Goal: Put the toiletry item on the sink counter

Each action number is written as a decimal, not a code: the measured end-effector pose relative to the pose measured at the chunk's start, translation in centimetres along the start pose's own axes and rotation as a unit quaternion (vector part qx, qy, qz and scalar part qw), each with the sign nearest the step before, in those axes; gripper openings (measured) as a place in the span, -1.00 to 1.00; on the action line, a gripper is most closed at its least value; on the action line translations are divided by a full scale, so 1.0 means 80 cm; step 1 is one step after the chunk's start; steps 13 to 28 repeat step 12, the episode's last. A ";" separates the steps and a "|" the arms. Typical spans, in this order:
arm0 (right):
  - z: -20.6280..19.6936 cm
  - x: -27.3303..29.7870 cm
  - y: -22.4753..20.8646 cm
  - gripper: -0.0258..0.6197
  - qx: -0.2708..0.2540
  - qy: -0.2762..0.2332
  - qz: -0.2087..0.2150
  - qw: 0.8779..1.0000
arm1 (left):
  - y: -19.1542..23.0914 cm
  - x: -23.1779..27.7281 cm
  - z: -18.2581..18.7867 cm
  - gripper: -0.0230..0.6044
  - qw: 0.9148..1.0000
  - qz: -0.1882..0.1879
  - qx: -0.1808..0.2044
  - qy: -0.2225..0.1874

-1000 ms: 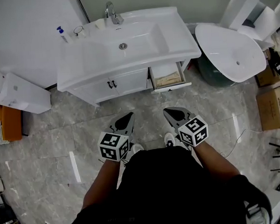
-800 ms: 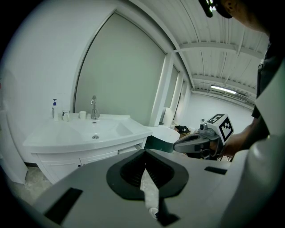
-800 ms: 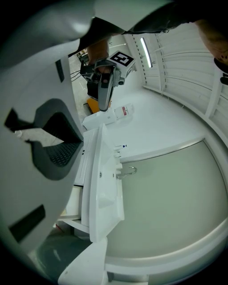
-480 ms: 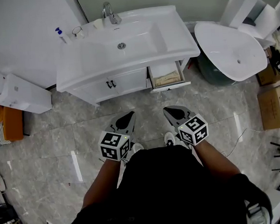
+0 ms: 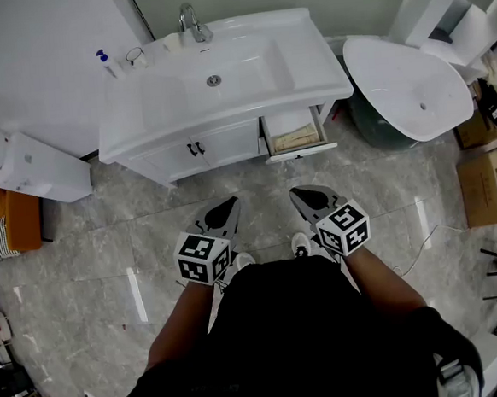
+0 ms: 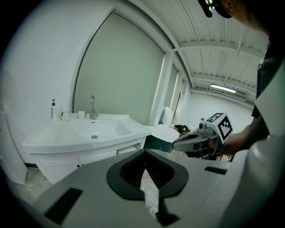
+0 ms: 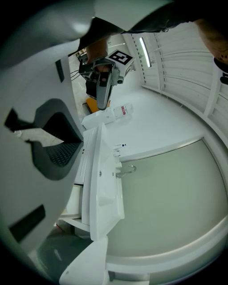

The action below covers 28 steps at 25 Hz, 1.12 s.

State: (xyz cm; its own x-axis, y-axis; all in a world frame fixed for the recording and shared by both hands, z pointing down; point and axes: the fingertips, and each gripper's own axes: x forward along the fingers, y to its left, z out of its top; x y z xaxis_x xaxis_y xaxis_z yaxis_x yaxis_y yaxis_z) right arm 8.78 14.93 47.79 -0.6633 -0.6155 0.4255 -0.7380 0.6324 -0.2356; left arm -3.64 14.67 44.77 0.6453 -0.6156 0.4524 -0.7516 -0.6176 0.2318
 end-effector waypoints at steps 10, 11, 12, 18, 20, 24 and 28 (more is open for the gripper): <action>0.001 0.001 -0.001 -0.91 0.000 0.000 -0.001 1.000 | 0.001 0.001 0.002 -0.94 1.000 -0.001 -0.001 -0.004; 0.001 0.002 0.000 -0.91 0.000 -0.001 -0.001 1.000 | 0.002 0.001 0.002 -0.94 1.000 0.000 -0.002 -0.004; 0.001 0.002 0.000 -0.91 0.000 -0.001 -0.001 1.000 | 0.003 0.000 0.001 -0.94 1.000 0.001 -0.002 -0.005; 0.001 0.002 0.000 -0.91 0.000 -0.001 -0.001 1.000 | 0.003 0.000 0.001 -0.94 1.000 0.001 -0.002 -0.005; 0.001 0.002 0.000 -0.91 0.000 -0.001 -0.001 1.000 | 0.003 0.000 0.001 -0.94 1.000 0.001 -0.002 -0.005; 0.001 0.002 0.000 -0.91 0.000 -0.001 -0.001 1.000 | 0.003 0.000 0.001 -0.94 1.000 0.001 -0.002 -0.005; 0.001 0.002 0.000 -0.91 0.000 -0.001 -0.001 1.000 | 0.003 0.000 0.001 -0.94 1.000 0.001 -0.002 -0.005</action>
